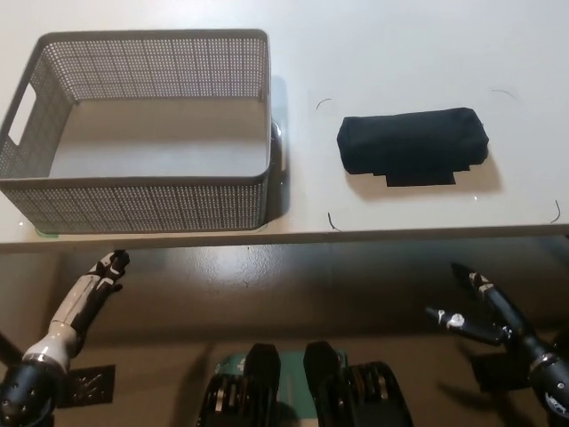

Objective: Use the right hand to pick up the pencil case on the right hand side and put it into a grey container on the left side

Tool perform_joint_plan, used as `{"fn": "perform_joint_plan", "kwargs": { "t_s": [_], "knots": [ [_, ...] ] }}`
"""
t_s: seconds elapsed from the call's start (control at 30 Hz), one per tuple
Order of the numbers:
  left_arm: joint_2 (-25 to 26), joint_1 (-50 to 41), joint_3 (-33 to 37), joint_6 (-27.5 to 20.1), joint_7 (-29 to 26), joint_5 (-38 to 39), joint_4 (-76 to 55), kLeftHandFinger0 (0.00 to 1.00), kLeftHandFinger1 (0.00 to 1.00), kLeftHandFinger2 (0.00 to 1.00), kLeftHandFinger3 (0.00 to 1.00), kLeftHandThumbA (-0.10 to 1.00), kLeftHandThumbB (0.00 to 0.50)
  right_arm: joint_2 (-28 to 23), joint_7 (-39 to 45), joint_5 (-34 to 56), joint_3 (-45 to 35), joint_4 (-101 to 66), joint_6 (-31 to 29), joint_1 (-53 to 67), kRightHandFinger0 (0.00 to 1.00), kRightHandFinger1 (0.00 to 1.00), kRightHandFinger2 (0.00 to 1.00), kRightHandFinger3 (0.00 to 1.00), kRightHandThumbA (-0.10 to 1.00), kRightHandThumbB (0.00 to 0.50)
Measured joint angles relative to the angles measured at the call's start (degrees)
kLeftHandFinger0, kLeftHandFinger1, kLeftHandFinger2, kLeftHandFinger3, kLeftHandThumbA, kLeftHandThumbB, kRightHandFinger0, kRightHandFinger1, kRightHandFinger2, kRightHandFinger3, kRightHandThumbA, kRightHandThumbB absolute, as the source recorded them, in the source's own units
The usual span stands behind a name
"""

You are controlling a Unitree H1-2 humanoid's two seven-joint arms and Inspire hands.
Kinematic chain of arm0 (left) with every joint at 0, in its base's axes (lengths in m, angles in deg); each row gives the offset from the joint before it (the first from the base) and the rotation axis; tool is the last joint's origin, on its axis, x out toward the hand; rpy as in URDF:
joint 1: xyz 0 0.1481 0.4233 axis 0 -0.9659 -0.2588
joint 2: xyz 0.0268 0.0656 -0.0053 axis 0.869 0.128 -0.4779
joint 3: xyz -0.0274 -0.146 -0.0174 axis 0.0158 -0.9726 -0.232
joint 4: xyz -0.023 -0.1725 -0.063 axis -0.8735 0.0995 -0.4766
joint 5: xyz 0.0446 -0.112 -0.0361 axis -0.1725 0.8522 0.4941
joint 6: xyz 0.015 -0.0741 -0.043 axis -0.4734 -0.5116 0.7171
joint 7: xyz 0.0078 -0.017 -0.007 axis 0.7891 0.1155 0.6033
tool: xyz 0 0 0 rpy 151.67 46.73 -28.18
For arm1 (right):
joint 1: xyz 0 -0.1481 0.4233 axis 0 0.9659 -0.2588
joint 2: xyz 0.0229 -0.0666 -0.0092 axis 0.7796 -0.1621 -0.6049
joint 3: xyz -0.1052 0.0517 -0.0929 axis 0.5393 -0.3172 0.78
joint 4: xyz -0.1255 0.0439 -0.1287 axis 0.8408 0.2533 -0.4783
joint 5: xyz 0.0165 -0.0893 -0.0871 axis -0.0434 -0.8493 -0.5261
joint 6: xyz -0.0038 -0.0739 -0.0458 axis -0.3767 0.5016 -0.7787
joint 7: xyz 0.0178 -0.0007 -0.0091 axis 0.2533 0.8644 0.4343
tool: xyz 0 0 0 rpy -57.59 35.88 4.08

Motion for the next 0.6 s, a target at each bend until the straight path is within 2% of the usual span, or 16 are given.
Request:
{"fn": "perform_joint_plan", "kwargs": {
  "t_s": [0.03, 0.07, 0.2, 0.37, 0.47, 0.6],
  "knots": [
    [0.0, 0.1, 0.0, -0.1, 0.1, 0.0, 0.2, 1.00, 1.00, 1.00, 1.00, 1.00, 0.249, -0.6, 0.1, -0.4, 0.3, -2.2, 0.4, 0.5, 1.00, 1.00, 1.00, 1.00, 1.00, 0.436],
    [0.0, 0.1, 0.0, -0.2, 0.2, 0.0, 0.5, 1.00, 1.00, 1.00, 1.00, 1.00, 0.262, -1.0, 0.3, -0.7, 0.4, -4.4, 1.0, 1.0, 1.00, 1.00, 1.00, 1.00, 1.00, 0.441],
    [0.0, 0.1, 0.0, -0.6, 0.5, 0.0, 0.8, 1.00, 1.00, 1.00, 1.00, 1.00, 0.248, -2.2, 0.9, -1.5, 0.9, -10.5, 2.4, 3.1, 1.00, 1.00, 1.00, 1.00, 1.00, 0.434],
    [0.0, 0.1, 0.0, -2.0, 1.1, 0.0, 0.8, 1.00, 1.00, 1.00, 1.00, 1.00, 0.273, -3.6, 1.8, -2.7, 1.6, -19.6, 4.9, 7.1, 1.00, 1.00, 1.00, 1.00, 1.00, 0.461],
    [0.0, 0.1, 0.0, -2.9, 1.5, 0.0, 0.8, 1.00, 1.00, 1.00, 1.00, 1.00, 0.276, -4.4, 2.4, -3.0, 1.6, -24.7, 6.1, 9.0, 1.00, 1.00, 1.00, 1.00, 1.00, 0.449],
    [0.0, 0.1, 0.0, -3.8, 2.0, 0.0, 0.8, 1.00, 1.00, 1.00, 1.00, 1.00, 0.302, -5.5, 3.2, -3.0, 1.5, -30.8, 7.4, 10.9, 1.00, 1.00, 1.00, 1.00, 1.00, 0.467]
  ]
}}
